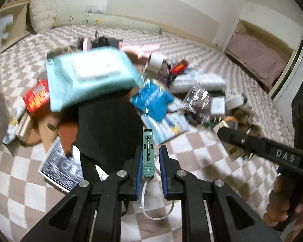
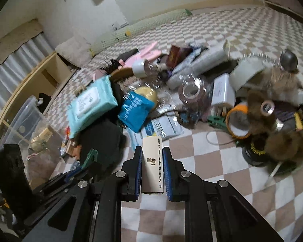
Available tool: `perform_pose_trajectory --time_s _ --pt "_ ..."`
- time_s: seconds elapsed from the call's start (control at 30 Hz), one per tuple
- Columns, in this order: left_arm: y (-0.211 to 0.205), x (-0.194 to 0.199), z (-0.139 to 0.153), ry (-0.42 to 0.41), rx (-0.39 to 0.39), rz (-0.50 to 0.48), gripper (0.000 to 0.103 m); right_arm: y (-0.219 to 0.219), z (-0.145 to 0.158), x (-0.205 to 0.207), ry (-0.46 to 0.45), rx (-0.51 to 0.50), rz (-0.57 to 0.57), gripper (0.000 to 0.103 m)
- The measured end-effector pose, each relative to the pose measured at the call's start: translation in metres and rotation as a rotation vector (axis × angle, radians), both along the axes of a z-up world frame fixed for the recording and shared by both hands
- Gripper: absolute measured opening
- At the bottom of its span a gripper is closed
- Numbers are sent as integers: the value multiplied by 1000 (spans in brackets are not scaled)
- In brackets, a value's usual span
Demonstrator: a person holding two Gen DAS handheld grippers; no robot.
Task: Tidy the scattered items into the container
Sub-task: 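Lift the white box and green clipper and carry them toward the clear box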
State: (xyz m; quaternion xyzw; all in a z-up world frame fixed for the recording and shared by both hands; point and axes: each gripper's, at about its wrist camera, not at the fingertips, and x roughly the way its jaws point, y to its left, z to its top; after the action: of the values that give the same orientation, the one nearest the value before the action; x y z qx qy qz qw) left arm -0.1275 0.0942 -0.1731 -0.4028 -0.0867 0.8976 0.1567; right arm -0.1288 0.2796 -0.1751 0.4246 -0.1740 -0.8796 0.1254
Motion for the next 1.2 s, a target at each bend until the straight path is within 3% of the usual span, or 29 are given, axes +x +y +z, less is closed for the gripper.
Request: perform_pose_trajectory --time_s 0.6,0.97,1.2 --pt "-29 25 123 221 -1 25 16 -32 102 11 197 -6 18 20" --pt "-72 48 173 290 -60 104 16 -67 151 21 290 0 51 20" --pt "-116 64 185 288 -88 198 16 -105 168 24 307 -4 103 20"
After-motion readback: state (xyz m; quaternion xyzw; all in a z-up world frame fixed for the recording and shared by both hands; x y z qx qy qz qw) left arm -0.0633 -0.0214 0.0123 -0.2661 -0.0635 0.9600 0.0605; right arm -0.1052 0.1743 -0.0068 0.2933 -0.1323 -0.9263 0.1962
